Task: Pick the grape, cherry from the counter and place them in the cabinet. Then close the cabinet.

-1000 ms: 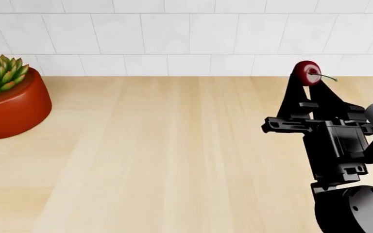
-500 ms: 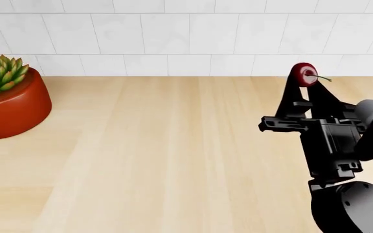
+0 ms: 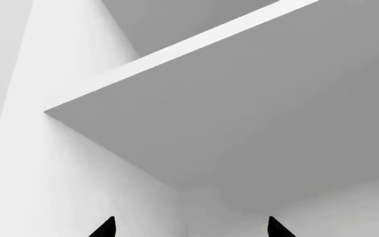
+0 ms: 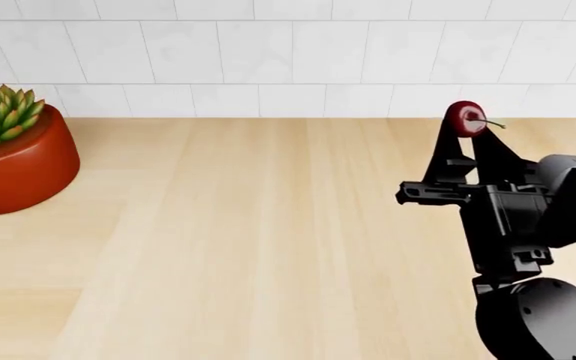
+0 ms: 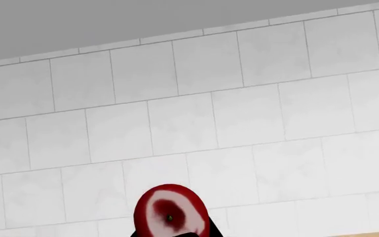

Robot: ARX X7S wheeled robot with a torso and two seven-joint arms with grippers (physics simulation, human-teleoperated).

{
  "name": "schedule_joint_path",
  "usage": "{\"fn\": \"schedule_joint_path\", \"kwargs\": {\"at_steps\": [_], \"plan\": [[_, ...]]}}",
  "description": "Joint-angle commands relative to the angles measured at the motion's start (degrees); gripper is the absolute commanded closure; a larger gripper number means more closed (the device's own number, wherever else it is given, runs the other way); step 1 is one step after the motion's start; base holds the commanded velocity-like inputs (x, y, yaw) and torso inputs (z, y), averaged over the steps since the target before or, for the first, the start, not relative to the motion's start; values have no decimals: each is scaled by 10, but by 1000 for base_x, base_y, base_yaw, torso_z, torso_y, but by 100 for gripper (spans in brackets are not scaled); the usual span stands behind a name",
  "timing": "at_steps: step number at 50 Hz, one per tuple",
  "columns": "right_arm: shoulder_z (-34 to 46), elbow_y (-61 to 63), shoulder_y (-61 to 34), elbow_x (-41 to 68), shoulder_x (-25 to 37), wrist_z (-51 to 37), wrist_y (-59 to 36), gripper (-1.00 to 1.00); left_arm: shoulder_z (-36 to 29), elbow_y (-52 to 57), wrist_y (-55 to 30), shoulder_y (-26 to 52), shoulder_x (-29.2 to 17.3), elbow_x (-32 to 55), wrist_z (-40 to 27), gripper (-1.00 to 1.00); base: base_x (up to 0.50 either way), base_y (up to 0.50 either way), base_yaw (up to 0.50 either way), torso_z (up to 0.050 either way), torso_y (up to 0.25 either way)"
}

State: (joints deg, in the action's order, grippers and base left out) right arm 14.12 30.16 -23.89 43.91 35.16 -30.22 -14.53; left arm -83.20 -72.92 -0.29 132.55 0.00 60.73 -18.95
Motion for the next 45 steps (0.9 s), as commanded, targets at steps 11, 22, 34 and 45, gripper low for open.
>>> {"fn": "schedule_joint_path", "kwargs": {"at_steps": [11, 22, 34, 45], "plan": [[5, 5, -6, -8, -1, 0, -6, 100, 0, -1, 1, 1, 0, 2, 0, -100, 0, 0, 0, 0, 0], [6, 29, -2, 0, 6, -7, -13, 100, 258, 48, -203, 25, 0, -256, 164, -100, 0, 0, 0, 0, 0], [26, 36, -19, -6, -2, -8, -26, 100, 672, 101, -238, 25, 0, -480, 174, -100, 0, 0, 0, 0, 0], [38, 44, -30, -3, -4, -5, -36, 100, 749, 164, -275, 25, 0, -508, 197, -100, 0, 1, 2, 0, 1]]}}
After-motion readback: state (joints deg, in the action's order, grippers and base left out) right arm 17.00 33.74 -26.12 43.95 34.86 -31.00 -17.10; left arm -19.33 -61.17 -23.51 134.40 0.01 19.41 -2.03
